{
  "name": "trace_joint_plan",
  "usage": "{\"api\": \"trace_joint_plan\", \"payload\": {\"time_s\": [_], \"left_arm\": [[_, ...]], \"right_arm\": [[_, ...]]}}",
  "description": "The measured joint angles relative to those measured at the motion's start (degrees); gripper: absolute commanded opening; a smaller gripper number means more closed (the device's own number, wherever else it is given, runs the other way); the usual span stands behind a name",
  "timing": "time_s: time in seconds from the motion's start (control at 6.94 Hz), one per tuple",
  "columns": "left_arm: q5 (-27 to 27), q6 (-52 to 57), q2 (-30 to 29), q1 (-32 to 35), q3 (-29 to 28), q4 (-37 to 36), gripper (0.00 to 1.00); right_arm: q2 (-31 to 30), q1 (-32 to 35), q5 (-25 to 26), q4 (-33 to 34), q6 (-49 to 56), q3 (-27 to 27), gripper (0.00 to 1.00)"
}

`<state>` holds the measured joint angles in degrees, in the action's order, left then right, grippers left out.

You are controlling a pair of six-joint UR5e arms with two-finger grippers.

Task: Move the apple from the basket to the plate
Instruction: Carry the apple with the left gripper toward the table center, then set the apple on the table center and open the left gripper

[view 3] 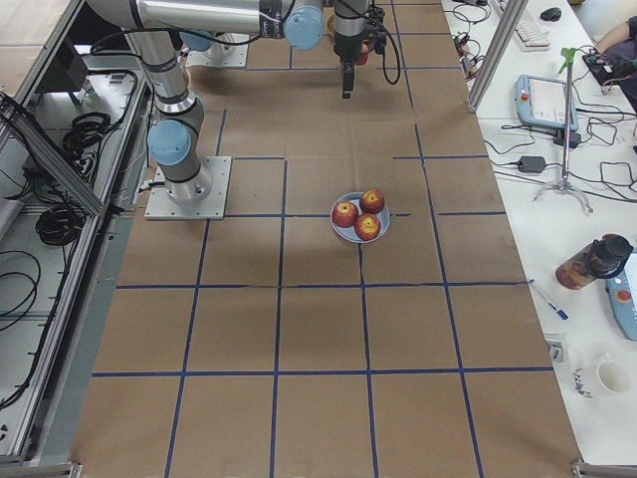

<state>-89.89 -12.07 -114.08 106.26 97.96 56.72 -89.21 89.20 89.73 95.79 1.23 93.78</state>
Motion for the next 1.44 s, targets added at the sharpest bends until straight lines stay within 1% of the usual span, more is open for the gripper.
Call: {"api": "trace_joint_plan", "payload": {"time_s": [0.14,0.43,0.72,0.86,1.01,1.15,1.44], "left_arm": [[-0.02,-2.10,-2.71,2.55,-1.61,-1.63,0.33],[0.05,-3.55,-6.36,5.14,-4.30,-2.59,0.33],[0.06,-3.67,-8.22,5.80,-4.86,-2.88,0.41],[0.08,-3.67,-8.86,5.88,-4.95,-3.06,0.63],[0.09,-3.66,-9.16,5.93,-4.96,-3.15,0.95],[0.11,-3.64,-9.28,5.96,-4.97,-3.17,0.99],[0.00,-3.17,-8.03,5.88,-5.10,-2.78,0.99]], "right_arm": [[0.00,0.00,0.01,0.00,0.00,0.00,1.00],[0.00,0.00,0.01,0.01,0.00,0.00,1.00],[0.00,0.00,-0.05,-0.03,0.00,0.00,1.00],[0.00,0.00,-0.07,-0.02,0.00,0.00,1.00],[0.00,0.00,-0.08,0.00,0.00,0.00,1.00],[0.00,0.00,-0.08,0.00,0.00,0.00,1.00],[0.00,0.00,-0.08,0.01,0.00,0.00,1.00]]}}
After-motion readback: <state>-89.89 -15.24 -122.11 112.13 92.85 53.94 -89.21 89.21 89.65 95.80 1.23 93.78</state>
